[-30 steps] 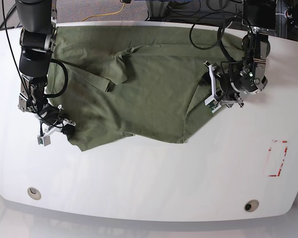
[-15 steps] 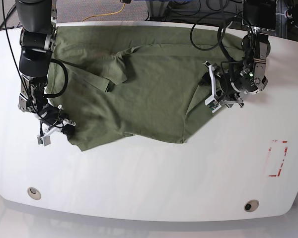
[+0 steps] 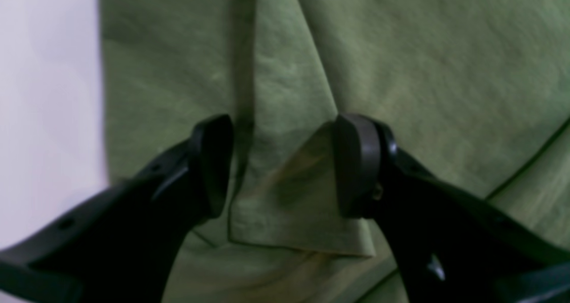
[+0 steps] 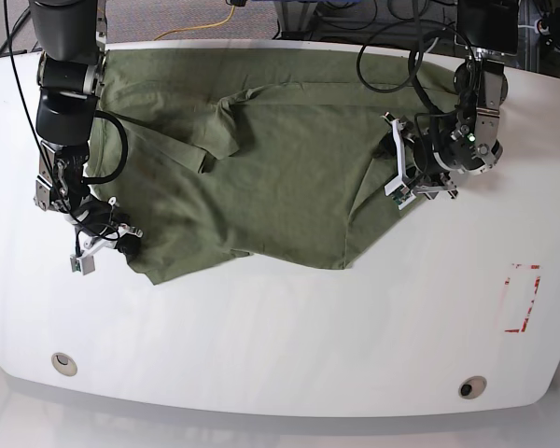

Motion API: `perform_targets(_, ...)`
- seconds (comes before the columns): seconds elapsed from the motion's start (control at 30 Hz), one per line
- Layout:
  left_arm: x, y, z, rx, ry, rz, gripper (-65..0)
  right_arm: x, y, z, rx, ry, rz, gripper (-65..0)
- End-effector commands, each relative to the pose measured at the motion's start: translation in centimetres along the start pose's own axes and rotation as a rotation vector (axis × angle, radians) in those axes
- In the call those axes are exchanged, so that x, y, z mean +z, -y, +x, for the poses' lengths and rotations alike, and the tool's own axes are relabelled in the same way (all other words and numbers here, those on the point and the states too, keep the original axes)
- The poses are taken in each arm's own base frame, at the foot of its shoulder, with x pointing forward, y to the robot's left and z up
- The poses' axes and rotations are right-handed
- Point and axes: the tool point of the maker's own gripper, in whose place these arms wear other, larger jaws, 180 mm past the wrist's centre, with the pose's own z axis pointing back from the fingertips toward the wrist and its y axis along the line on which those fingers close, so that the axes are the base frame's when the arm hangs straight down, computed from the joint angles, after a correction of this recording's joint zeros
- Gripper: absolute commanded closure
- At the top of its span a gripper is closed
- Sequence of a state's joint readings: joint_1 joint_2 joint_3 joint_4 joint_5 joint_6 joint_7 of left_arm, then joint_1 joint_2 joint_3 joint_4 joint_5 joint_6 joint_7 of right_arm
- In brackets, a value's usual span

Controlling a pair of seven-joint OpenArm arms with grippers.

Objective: Layout the t-shirt on the table in an organized manner, then fold the t-shirt properly

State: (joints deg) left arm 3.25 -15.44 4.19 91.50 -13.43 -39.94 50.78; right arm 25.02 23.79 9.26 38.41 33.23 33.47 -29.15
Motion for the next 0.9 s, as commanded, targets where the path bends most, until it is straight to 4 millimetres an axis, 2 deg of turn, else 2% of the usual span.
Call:
perform_targets(0.0, 0.47, -0.55, 1.06, -0.014, 0.029, 0.014, -32.9, 0.42, -0.03, 2.23, 0.019, 0.042, 0.003, -0.6)
perform_targets(0.7, 0.52, -0.57, 1.13, -0.017, 0.03, 0.016, -31.9, 0.42, -0.03, 2.26, 0.019, 0.044, 0.003, -0.6)
perform_targets(0.8, 0.62, -0.62, 1.26, -0.022, 0.033, 0.02, -25.6, 0.42, -0.03, 2.26, 0.019, 0.044, 0.003, -0.6)
perform_targets(0.87, 0.66, -0.58, 1.43, -0.024, 0.037, 0.021, -18.5, 0.42, -0.03, 2.26, 0.019, 0.044, 0.003, -0.6)
